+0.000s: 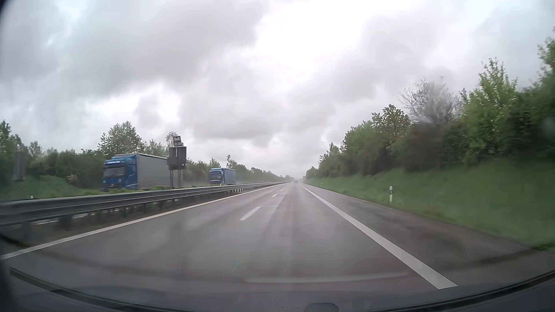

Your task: Follow the waypoints while adhering to traffic rules and regulations

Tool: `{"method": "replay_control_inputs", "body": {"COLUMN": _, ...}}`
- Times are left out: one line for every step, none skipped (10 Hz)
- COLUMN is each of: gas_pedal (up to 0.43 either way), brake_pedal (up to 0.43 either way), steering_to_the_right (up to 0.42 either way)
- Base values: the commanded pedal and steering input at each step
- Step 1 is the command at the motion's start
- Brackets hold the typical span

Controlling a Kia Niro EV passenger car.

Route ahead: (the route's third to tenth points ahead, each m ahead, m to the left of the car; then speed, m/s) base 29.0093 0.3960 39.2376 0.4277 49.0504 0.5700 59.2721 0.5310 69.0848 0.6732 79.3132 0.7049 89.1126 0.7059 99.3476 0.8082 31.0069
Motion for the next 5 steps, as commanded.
{"method": "replay_control_inputs", "body": {"gas_pedal": 0.299, "brake_pedal": 0.000, "steering_to_the_right": -0.001}}
{"method": "replay_control_inputs", "body": {"gas_pedal": 0.299, "brake_pedal": 0.000, "steering_to_the_right": -0.001}}
{"method": "replay_control_inputs", "body": {"gas_pedal": 0.299, "brake_pedal": 0.000, "steering_to_the_right": -0.001}}
{"method": "replay_control_inputs", "body": {"gas_pedal": 0.299, "brake_pedal": 0.000, "steering_to_the_right": -0.001}}
{"method": "replay_control_inputs", "body": {"gas_pedal": 0.299, "brake_pedal": 0.000, "steering_to_the_right": -0.001}}
